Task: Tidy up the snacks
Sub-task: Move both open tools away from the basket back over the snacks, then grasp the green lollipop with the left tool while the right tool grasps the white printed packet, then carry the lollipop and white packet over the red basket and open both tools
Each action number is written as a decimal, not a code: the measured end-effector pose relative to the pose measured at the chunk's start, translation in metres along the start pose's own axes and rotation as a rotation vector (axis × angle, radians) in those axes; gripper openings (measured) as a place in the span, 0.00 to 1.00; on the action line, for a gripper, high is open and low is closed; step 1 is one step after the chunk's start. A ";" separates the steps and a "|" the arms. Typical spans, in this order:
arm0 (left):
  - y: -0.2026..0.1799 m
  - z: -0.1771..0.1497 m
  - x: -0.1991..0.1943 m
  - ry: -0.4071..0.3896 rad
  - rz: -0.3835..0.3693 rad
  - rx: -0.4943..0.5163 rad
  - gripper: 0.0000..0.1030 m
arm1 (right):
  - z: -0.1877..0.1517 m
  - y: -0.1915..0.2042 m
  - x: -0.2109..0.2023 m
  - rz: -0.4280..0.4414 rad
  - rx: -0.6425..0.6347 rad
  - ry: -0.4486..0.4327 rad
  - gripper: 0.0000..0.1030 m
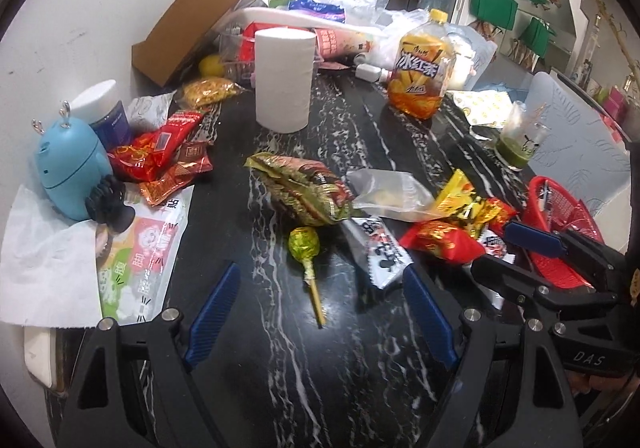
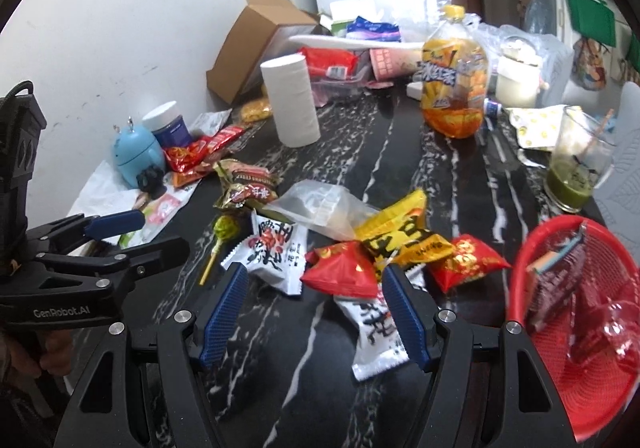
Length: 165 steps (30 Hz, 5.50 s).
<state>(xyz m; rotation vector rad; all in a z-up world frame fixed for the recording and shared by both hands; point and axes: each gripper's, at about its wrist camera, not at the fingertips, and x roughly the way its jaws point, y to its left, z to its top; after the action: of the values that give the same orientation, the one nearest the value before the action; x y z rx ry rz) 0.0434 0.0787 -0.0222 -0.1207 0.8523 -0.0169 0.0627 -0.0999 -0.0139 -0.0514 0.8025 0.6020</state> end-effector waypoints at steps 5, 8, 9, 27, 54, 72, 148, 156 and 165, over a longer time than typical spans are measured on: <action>0.014 0.006 0.009 0.017 0.002 -0.013 0.81 | 0.010 0.008 0.018 0.030 -0.036 0.018 0.65; 0.025 0.009 0.014 0.035 0.018 -0.032 0.81 | 0.014 0.013 0.031 0.040 -0.055 0.034 0.65; 0.028 0.009 0.016 0.040 0.024 -0.037 0.81 | 0.016 0.014 0.035 0.047 -0.059 0.041 0.65; 0.051 0.008 0.047 0.094 -0.023 -0.049 0.80 | 0.026 0.030 0.101 0.046 -0.138 0.178 0.65; 0.020 0.017 0.081 0.119 -0.057 0.046 0.28 | 0.024 0.009 0.092 0.124 -0.131 0.145 0.35; 0.028 0.002 0.044 0.090 -0.091 -0.014 0.23 | 0.019 0.028 0.070 0.143 -0.158 0.116 0.35; -0.193 0.004 -0.002 0.045 -0.527 0.389 0.23 | -0.073 -0.089 -0.120 -0.147 0.225 -0.104 0.35; -0.226 0.015 0.008 0.037 -0.535 0.452 0.23 | -0.077 -0.127 -0.124 -0.171 0.290 -0.102 0.35; -0.244 0.025 0.030 0.068 -0.543 0.464 0.23 | -0.069 -0.142 -0.127 -0.203 0.286 -0.119 0.36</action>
<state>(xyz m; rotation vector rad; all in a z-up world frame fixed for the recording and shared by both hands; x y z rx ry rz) 0.0898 -0.1629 -0.0011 0.0885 0.8422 -0.7268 0.0232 -0.2984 -0.0004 0.1618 0.7499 0.2921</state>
